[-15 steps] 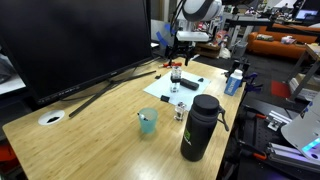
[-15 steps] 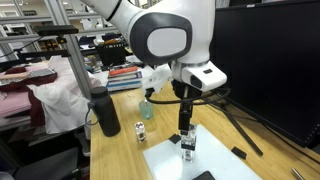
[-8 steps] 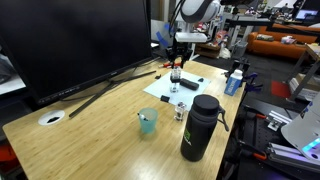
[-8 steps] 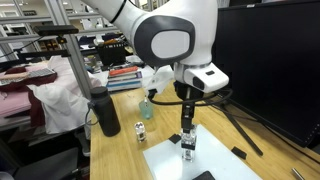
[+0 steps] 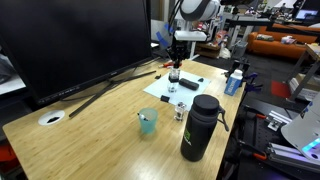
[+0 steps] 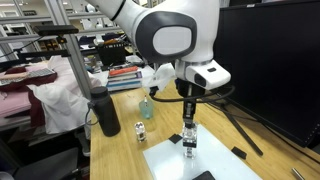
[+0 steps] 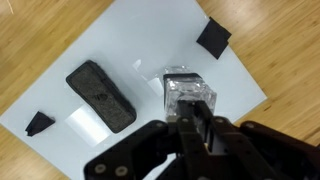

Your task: Take the silver lid off the taller glass bottle

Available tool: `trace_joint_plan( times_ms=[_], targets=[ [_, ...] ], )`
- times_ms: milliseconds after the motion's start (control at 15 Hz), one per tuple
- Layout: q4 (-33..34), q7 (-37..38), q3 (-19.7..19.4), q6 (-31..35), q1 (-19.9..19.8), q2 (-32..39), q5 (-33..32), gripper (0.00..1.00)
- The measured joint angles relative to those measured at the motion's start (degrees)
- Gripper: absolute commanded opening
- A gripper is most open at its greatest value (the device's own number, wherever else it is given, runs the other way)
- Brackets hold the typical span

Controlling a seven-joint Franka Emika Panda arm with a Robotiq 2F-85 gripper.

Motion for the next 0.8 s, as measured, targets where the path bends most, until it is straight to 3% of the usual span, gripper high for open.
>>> trace_joint_plan(
  times_ms=[800],
  targets=[
    [1.2, -0.7, 0.6, -2.9, 0.1, -2.0, 0.0, 0.03]
  ],
)
